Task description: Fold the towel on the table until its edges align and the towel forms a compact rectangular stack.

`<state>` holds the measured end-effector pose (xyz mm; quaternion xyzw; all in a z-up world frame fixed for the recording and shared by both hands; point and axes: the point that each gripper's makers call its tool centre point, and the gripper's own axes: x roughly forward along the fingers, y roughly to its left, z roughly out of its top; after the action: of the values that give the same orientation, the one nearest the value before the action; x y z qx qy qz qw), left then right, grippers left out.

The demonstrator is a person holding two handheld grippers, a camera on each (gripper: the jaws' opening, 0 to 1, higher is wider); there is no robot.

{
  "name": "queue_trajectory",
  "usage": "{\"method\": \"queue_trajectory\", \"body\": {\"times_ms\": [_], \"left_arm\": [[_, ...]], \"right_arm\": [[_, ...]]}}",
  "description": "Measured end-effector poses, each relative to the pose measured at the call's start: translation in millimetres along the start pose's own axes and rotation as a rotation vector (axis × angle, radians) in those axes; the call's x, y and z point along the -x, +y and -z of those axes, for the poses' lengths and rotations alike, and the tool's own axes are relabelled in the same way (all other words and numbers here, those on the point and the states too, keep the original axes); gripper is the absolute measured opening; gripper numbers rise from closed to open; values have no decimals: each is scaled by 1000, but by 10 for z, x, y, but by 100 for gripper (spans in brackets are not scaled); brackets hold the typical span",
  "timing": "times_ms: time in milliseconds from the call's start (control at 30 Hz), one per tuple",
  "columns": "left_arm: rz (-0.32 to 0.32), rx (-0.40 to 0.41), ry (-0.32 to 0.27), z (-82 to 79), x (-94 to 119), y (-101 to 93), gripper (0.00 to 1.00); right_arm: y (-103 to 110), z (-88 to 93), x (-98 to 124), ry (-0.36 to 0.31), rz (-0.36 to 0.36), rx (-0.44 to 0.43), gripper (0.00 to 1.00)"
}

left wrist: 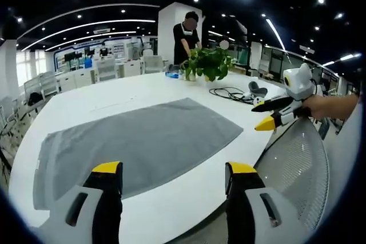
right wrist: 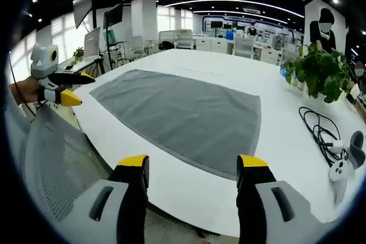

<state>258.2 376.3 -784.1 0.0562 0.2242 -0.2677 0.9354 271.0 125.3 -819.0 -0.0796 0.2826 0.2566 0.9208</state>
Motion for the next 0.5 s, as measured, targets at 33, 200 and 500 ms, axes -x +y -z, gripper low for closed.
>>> {"method": "queue_trajectory", "body": {"times_ms": [33, 200, 500], "left_arm": [[0, 1, 0, 0, 0, -2, 75], [3, 3, 4, 7, 2, -5, 75], [1, -1, -1, -18, 14, 3, 75]], "right_arm": [[3, 0, 1, 1, -1, 0, 61], [1, -1, 2, 1, -1, -4, 61], [6, -3, 3, -1, -7, -8, 61]]}}
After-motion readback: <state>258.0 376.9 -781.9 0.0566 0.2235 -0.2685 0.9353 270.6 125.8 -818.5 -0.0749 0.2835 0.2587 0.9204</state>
